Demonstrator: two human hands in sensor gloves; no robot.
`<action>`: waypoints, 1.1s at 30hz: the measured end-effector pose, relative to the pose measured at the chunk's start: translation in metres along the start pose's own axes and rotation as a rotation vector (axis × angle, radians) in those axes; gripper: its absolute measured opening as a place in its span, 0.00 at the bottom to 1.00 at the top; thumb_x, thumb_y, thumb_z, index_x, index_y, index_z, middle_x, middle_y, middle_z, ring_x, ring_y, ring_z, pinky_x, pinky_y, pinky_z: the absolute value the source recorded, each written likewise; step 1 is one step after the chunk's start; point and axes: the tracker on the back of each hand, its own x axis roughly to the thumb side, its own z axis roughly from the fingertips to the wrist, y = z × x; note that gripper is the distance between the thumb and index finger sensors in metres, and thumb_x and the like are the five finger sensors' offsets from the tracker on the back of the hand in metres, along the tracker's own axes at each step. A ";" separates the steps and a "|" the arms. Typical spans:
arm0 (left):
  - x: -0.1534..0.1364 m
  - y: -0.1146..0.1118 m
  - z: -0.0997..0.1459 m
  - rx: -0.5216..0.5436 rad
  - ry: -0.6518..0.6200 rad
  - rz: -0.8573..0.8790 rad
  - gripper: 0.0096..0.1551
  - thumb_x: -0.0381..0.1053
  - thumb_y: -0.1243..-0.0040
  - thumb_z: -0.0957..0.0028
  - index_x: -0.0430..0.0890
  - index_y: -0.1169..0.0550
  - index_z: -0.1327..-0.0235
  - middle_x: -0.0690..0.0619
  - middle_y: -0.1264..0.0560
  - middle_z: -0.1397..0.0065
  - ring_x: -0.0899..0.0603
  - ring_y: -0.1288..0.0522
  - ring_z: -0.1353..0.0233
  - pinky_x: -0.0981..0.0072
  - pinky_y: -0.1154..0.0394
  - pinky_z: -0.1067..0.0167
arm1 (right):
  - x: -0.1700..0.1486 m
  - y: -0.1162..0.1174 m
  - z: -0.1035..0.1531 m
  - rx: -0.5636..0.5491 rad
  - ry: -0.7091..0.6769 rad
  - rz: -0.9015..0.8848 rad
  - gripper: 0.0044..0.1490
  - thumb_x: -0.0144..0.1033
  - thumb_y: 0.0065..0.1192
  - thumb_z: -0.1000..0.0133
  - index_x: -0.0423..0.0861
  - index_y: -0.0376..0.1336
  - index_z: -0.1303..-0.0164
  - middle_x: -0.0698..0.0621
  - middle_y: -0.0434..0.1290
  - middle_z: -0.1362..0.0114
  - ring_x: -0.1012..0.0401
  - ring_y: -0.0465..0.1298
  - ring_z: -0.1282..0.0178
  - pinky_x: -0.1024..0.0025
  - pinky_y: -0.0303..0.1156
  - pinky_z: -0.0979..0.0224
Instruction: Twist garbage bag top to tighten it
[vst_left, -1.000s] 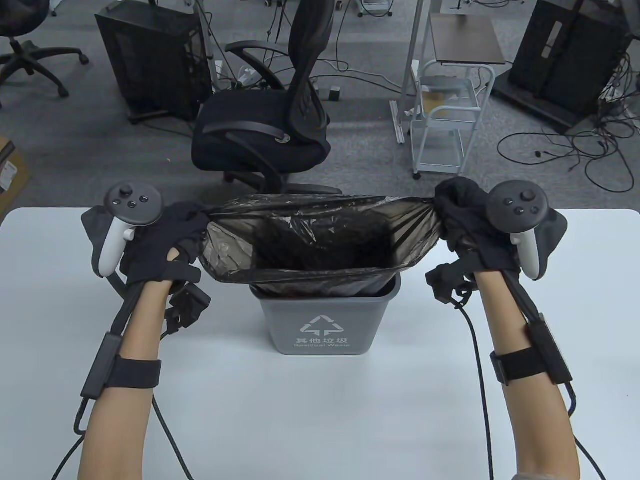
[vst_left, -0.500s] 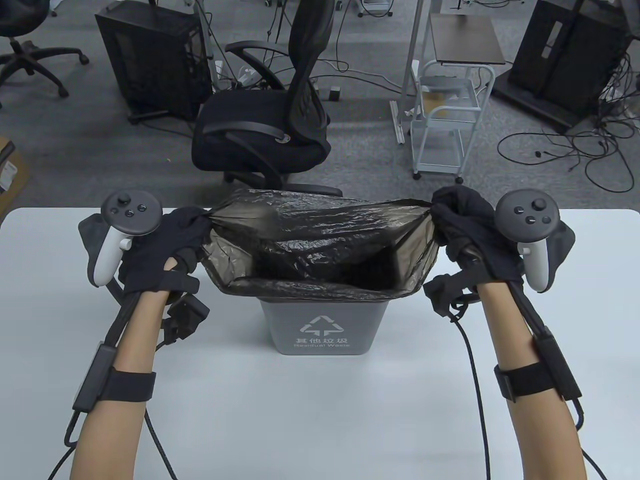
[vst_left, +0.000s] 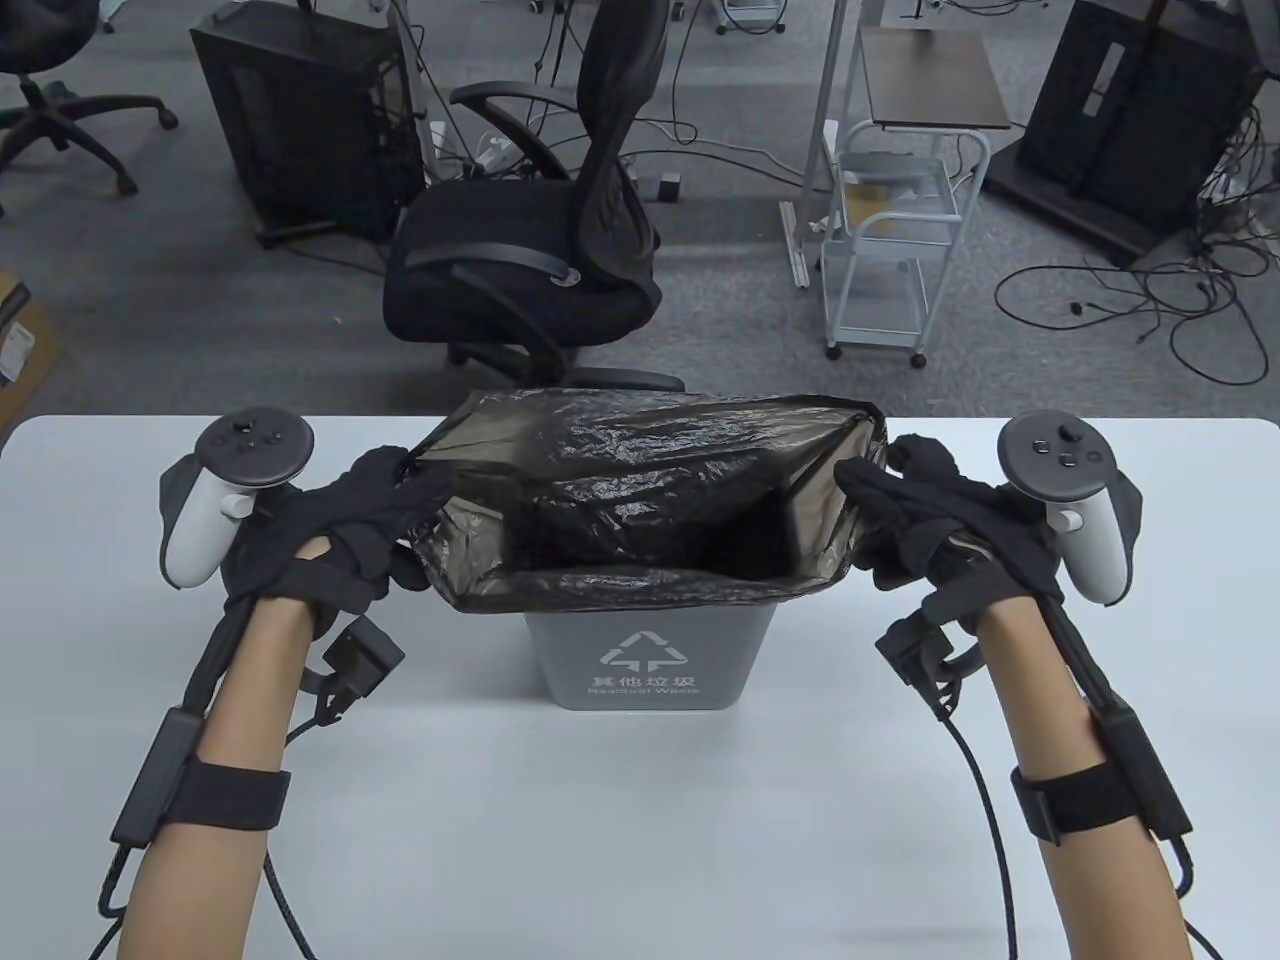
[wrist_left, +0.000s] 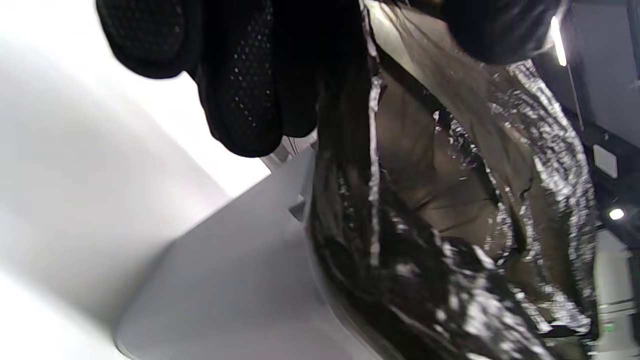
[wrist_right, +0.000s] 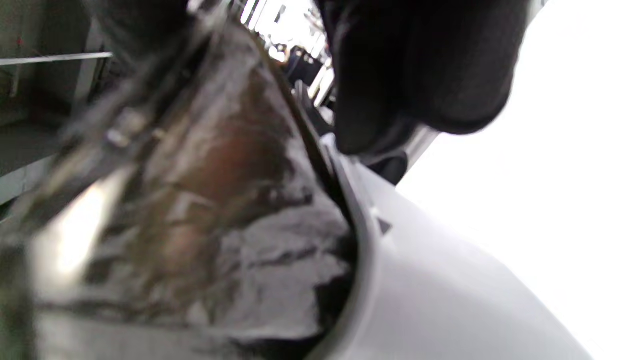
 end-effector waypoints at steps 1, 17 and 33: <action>0.000 -0.001 -0.001 -0.003 -0.002 0.027 0.55 0.71 0.47 0.43 0.41 0.47 0.14 0.56 0.19 0.31 0.50 0.14 0.42 0.53 0.22 0.46 | -0.001 0.002 -0.002 -0.003 0.000 -0.015 0.55 0.51 0.60 0.38 0.23 0.50 0.17 0.33 0.76 0.35 0.51 0.84 0.54 0.58 0.83 0.54; 0.019 0.034 0.035 0.197 -0.017 -0.042 0.33 0.57 0.52 0.33 0.57 0.44 0.16 0.66 0.14 0.49 0.58 0.13 0.48 0.60 0.19 0.49 | 0.027 -0.036 0.017 -0.434 -0.037 0.278 0.28 0.35 0.57 0.37 0.44 0.68 0.26 0.41 0.81 0.39 0.59 0.87 0.64 0.67 0.85 0.64; 0.013 0.045 0.033 0.015 -0.303 0.578 0.24 0.58 0.60 0.27 0.59 0.39 0.19 0.63 0.28 0.22 0.58 0.22 0.27 0.64 0.24 0.33 | 0.029 -0.048 0.011 -0.268 -0.206 -0.508 0.24 0.26 0.60 0.40 0.48 0.71 0.34 0.41 0.77 0.32 0.66 0.85 0.61 0.74 0.86 0.60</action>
